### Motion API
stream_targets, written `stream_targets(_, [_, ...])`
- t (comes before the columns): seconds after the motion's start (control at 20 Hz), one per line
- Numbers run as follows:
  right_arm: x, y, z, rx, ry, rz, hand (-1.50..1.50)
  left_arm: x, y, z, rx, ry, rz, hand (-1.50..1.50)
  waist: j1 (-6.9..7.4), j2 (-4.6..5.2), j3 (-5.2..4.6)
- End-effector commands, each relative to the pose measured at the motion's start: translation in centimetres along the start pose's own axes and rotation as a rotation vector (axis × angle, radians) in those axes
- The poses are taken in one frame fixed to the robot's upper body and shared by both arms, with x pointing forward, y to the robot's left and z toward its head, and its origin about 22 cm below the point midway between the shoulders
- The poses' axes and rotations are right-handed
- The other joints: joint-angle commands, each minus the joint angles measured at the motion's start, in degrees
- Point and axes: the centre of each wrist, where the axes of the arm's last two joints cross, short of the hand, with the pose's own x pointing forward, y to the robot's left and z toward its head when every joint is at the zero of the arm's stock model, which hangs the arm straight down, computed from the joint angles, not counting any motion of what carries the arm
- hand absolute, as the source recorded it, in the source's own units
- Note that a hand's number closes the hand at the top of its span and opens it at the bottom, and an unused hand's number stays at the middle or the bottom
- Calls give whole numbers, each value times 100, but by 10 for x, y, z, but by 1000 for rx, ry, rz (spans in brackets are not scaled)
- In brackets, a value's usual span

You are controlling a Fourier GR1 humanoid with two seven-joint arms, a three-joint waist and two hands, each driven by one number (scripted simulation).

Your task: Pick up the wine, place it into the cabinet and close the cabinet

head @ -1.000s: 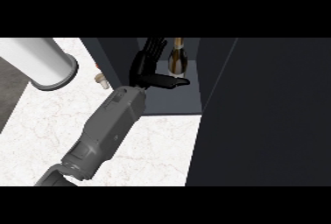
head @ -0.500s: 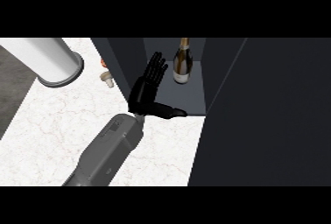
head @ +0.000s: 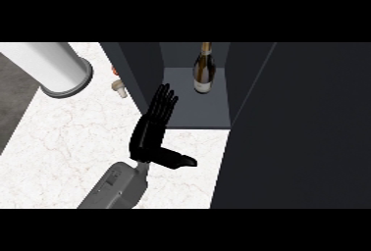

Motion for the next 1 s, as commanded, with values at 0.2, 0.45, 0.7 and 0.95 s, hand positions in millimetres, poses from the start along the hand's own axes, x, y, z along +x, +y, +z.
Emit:
stream_targets(0.2, [41,-3,8,98,-32,-52,-150,39,29,57,19,-39,60,-150,-13,31,5])
stream_targets(0.45, [45,1,11,200,-15,-86,-150,32,29,74,46,-52,30,-150,-75,50,3])
stream_targets(0.7, [44,4,14,433,43,-133,-150,56,74,82,68,-93,-14,-150,-64,45,4])
stream_targets(0.95, [58,8,20,561,9,-139,150,75,102,96,96,-119,-51,-150,-90,53,-5])
